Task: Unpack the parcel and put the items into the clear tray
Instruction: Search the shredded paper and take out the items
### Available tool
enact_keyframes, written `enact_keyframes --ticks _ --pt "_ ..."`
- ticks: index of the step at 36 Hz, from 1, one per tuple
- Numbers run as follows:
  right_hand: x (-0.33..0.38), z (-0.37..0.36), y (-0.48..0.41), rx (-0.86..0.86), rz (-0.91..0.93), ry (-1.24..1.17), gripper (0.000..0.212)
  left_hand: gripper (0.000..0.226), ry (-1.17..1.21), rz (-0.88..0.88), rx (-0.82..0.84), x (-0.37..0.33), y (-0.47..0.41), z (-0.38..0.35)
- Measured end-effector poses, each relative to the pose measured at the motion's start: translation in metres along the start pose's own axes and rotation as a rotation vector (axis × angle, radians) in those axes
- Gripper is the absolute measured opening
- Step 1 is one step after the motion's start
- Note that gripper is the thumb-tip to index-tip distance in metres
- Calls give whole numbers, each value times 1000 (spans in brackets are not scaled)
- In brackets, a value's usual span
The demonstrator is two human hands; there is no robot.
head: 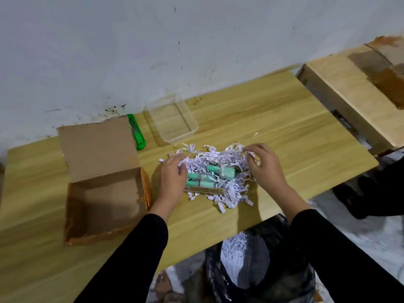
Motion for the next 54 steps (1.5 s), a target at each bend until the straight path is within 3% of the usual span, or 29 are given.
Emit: enact_keyframes --ticks 4,7,9,17,22,29,35,40,54 --pt "48 -32 3 143 182 34 28 24 -32 -159 -97 -16 10 4" --pt "67 -79 8 336 370 266 37 27 -70 -193 47 -9 10 -18" --pt "57 -92 6 382 364 347 42 32 -110 -176 142 2 7 -32" --pt "9 -51 -8 335 79 121 41 39 -71 -65 209 23 1 -31" --pt "-6 -16 -9 165 12 -22 28 36 42 -14 150 27 0 -25" --pt "34 -8 -8 44 165 129 19 34 49 41 75 34 2 -16" --pt "91 -57 3 164 381 275 20 33 41 37 51 34 5 -14" --pt "108 -110 14 380 518 328 23 32 33 40 39 37 4 -13" --pt "65 -67 -2 225 291 271 20 32 57 54 30 39 7 -15"
Point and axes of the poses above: each hand's wrist, its own y-axis away from the middle knuckle, its own z-axis out of the back of the hand, x = y × z, the point moved 9 cm from there along -y, towards the middle knuckle, and after that the axes turned 14 degrees about x, right-handed, at the moved point
